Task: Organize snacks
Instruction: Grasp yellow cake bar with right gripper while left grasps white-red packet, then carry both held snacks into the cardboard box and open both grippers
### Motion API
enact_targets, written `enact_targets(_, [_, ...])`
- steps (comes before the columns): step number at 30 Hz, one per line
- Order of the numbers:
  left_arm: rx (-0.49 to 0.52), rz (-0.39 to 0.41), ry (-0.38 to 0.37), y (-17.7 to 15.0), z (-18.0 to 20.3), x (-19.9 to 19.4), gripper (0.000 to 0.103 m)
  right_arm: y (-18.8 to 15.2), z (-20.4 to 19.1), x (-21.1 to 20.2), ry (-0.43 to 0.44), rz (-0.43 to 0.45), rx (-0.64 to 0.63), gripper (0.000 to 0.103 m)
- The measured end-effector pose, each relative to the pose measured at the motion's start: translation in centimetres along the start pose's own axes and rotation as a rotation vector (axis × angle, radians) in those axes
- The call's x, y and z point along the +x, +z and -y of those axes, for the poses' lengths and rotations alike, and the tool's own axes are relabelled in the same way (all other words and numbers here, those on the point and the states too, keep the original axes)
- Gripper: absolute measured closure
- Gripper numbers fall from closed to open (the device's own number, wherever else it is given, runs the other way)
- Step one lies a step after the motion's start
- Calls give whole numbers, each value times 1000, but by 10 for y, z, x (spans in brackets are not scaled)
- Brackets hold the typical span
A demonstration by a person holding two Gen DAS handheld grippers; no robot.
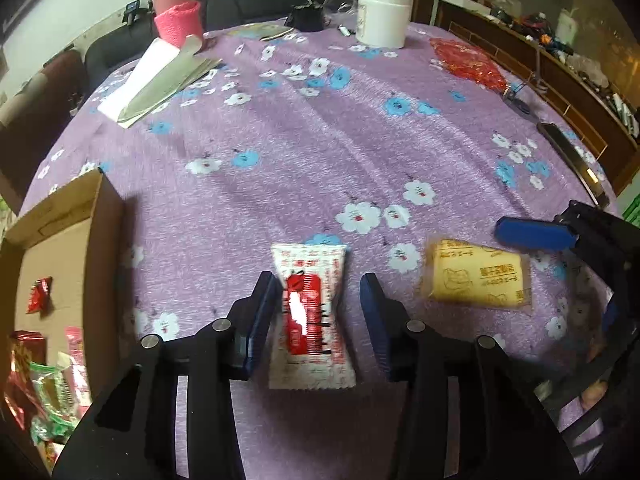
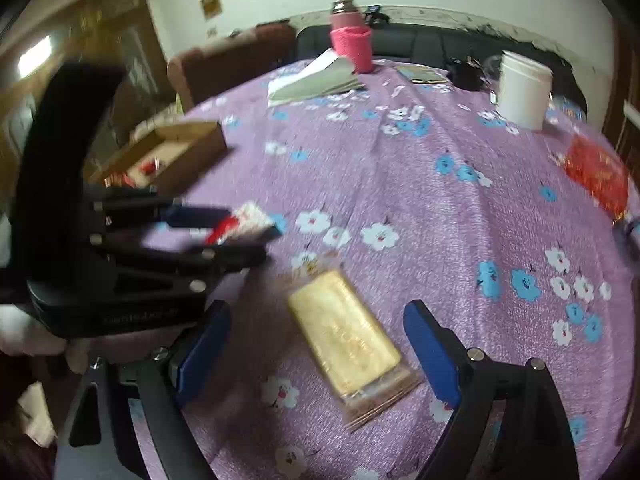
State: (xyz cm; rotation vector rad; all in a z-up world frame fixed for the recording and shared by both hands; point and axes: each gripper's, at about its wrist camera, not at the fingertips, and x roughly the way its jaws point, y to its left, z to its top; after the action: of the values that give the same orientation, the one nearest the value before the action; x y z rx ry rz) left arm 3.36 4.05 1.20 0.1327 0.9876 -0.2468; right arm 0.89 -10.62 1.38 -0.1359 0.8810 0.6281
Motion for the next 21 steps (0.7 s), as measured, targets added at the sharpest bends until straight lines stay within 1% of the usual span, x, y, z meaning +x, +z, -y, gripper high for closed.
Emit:
enact_targets(1, [-3, 4, -7, -1, -1, -1, 60, -2, -3, 1, -16, -11, -21, 17])
enact_targets(2, [-8, 7, -15, -2, -2, -2, 67, -4, -5, 2, -27, -21, -38, 28])
enact_targets(3, [-12, 11, -26, -4, -3, -4, 75, -5, -7, 3, -37, -30, -54, 41])
enact_targets(4, [-17, 10, -37, -5, -3, -5, 78, -6, -8, 3, -56, -30, -70, 48])
enact_targets(5, [-27, 6, -50, -7, -4, -7, 78, -7, -9, 2, -66, -28, -80, 60])
enact_targets(6, [-30, 7, -54, -10, -5, -10, 78, -8, -10, 1, -69, -25, -84, 64])
enact_targets(8, [-44, 17, -61, -13, -6, -14, 78, -10, -12, 0, -90, -19, -85, 65])
enact_targets(11, [-97, 45, -95, -22, -17, -29, 78, -11, -16, -5, -135, 3, -84, 66])
enact_targets(14, [-165, 90, -131, -33, -34, -55, 78, -11, -18, -17, -131, 31, -38, 66])
enact_targets(15, [-180, 108, -135, -37, -39, -64, 78, -10, -19, -21, -128, 40, -26, 66])
enact_targets(18, [-248, 173, -136, -55, -61, -96, 78, -2, -29, -33, -77, 60, 5, 66])
enact_targets(21, [-320, 218, -117, -75, -86, -120, 77, 10, -51, -39, -40, 72, -13, 66])
